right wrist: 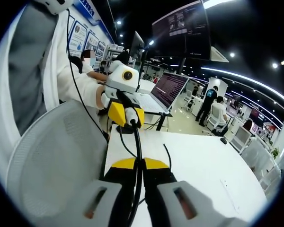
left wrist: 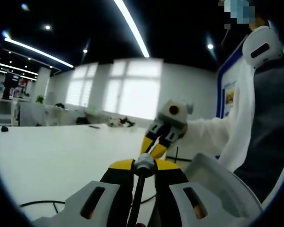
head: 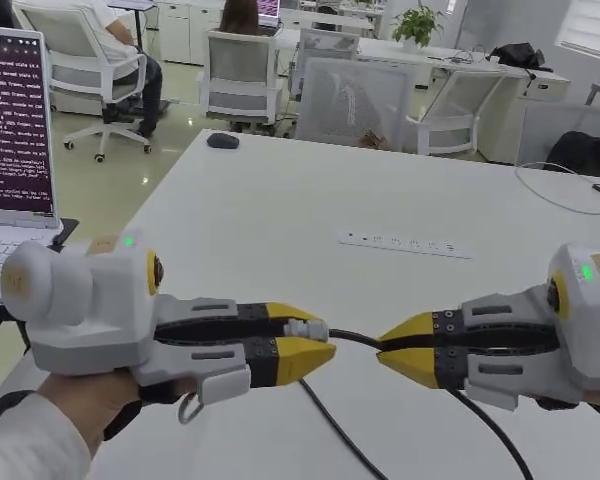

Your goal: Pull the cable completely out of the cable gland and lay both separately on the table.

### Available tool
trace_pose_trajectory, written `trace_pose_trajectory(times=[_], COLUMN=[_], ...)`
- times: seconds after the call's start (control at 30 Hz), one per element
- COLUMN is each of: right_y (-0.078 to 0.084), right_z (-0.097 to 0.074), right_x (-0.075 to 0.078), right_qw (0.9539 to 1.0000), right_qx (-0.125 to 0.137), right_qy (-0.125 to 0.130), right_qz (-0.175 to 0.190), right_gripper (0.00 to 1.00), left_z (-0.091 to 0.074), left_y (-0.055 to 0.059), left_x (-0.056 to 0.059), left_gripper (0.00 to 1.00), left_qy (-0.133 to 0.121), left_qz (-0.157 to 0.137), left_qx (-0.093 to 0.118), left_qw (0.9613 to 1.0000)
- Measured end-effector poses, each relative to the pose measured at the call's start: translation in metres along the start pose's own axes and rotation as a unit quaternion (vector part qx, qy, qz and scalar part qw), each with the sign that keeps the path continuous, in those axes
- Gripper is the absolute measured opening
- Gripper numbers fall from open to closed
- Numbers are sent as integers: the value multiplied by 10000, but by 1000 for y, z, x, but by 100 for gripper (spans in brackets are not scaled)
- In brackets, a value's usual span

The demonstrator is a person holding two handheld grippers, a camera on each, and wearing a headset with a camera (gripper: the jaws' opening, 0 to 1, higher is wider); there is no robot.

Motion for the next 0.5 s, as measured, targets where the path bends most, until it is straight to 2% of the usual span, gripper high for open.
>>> trace_pose_trajectory(times=[0.23,0.5], right_y=[23,43], right_z=[-14,-20], right_x=[11,15], right_qw=[9992,9975], right_qx=[-203,-364], right_qy=[239,380], right_qz=[249,466], right_gripper=[4,4], left_z=[-3,-4], left_y=[-3,-5], left_x=[-2,-2], left_gripper=[16,16], left_qy=[-77,-95], left_qz=[-20,-60], left_qx=[87,135], left_qw=[9999,9998])
Point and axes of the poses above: the centre of the closed fingertips' face, and the gripper's own axes: z roughly forward along the fingers, x roughly to its right, y roughly out of its underside, the point moved 2 cm from there along -z, roughly backward along the fingers, and after that the axes turned 7 degrees about y, right-handed, at the moved point
